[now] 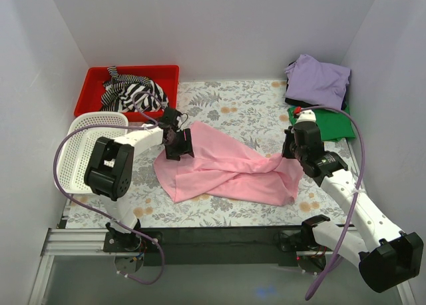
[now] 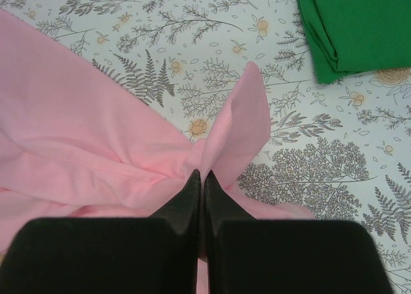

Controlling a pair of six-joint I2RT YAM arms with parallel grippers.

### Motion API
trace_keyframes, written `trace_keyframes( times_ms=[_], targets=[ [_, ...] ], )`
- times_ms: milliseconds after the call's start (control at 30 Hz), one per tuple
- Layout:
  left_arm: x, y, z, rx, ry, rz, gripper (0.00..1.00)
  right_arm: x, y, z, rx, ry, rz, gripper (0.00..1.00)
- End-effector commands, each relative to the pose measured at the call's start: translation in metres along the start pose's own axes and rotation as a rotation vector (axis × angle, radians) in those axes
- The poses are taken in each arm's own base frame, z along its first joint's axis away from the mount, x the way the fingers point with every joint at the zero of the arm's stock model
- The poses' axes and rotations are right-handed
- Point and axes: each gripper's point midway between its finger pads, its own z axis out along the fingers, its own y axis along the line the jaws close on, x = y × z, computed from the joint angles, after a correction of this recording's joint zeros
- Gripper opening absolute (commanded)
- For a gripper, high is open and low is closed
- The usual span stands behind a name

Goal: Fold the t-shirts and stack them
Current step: Flatten the tshirt out

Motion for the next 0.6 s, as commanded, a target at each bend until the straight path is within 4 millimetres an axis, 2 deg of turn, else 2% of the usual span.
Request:
trace_keyframes(
  times_ms=[0, 167, 200, 233, 267, 367, 467, 500, 533, 567],
  targets=[
    [-0.001, -0.013, -0.009, 0.059, -0.027, 0.016, 0.56, -0.009, 0.004, -0.002, -0.018, -0.046, 0.018, 0.01],
    [-0.021, -0.036, -0.024, 0.133, -0.077, 0.032, 0.34, -0.006, 0.002, -0.001, -0.012, -0.04, 0.017, 0.01],
    [-0.026, -0.039, -0.027, 0.141, -0.088, 0.034, 0.26, -0.006, 0.002, -0.001, -0.01, -0.039, 0.016, 0.01],
    [-0.029, -0.041, -0.03, 0.145, -0.098, 0.035, 0.06, -0.005, 0.003, -0.001, -0.014, -0.036, 0.016, 0.01],
    [-0.032, -0.043, -0.034, 0.152, -0.111, 0.033, 0.0, -0.003, 0.002, -0.001, -0.011, -0.034, 0.015, 0.01],
    [-0.046, -0.049, -0.049, 0.152, -0.167, 0.041, 0.0, -0.004, 0.0, -0.003, -0.005, -0.037, 0.019, 0.01],
    [-0.072, -0.062, -0.095, 0.16, -0.278, 0.056, 0.0, -0.015, -0.005, -0.013, 0.016, -0.081, 0.02, 0.01],
    [-0.082, -0.068, -0.12, 0.175, -0.331, 0.064, 0.0, -0.02, -0.006, -0.017, 0.019, -0.102, 0.021, 0.01],
    [-0.104, -0.085, -0.156, 0.21, -0.418, 0.08, 0.0, -0.028, -0.008, -0.026, 0.018, -0.143, 0.02, 0.01],
    [-0.109, -0.084, -0.176, 0.193, -0.447, 0.081, 0.0, -0.034, -0.008, -0.031, 0.012, -0.17, 0.021, 0.01]
  ],
)
